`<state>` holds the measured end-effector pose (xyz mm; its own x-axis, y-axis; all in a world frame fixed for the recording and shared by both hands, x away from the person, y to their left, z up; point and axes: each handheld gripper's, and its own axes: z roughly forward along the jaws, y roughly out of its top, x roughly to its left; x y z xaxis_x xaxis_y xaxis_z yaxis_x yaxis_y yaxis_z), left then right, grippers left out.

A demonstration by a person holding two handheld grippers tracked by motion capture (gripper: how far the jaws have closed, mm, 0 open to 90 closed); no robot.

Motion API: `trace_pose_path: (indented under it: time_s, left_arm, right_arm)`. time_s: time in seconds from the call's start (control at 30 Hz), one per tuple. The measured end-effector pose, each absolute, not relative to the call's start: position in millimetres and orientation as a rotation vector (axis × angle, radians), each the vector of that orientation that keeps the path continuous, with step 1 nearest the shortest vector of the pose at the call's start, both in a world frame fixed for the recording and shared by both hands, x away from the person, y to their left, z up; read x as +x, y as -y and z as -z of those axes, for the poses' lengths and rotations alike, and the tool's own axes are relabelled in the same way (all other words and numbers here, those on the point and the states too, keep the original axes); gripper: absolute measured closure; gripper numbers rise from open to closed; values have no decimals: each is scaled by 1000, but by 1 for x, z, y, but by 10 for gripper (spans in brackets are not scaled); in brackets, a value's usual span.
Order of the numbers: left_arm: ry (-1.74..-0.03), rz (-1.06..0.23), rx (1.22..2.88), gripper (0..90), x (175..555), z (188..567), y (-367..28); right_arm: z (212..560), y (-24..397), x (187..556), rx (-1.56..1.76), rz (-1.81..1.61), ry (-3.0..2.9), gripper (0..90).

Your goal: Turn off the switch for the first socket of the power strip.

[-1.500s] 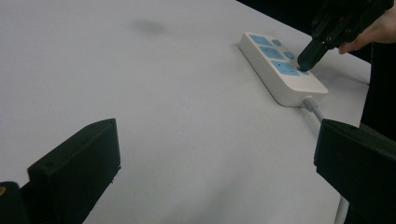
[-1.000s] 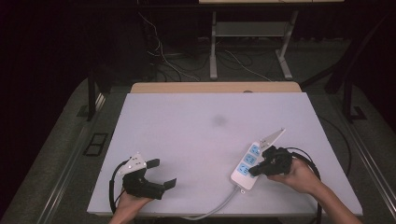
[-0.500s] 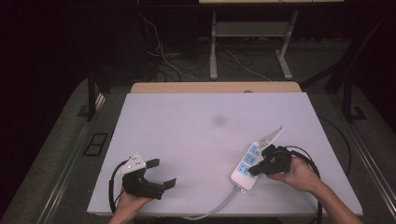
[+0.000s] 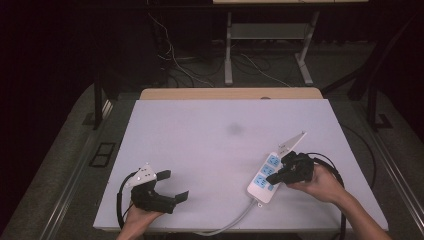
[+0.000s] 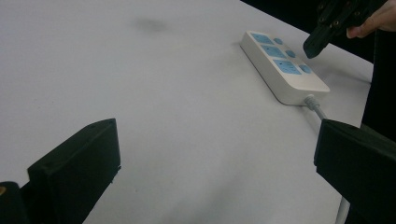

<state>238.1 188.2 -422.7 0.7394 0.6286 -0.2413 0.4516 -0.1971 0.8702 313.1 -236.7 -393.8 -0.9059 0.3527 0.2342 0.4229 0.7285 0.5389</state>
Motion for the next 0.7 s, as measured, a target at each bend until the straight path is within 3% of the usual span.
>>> trace_pose_path:
  time_s: [0.7]
  left_arm:
    - [-840, -197, 1837, 0, 238, 423, -188]
  right_arm:
    - [366, 265, 317, -793, 1087, 2807, 898]
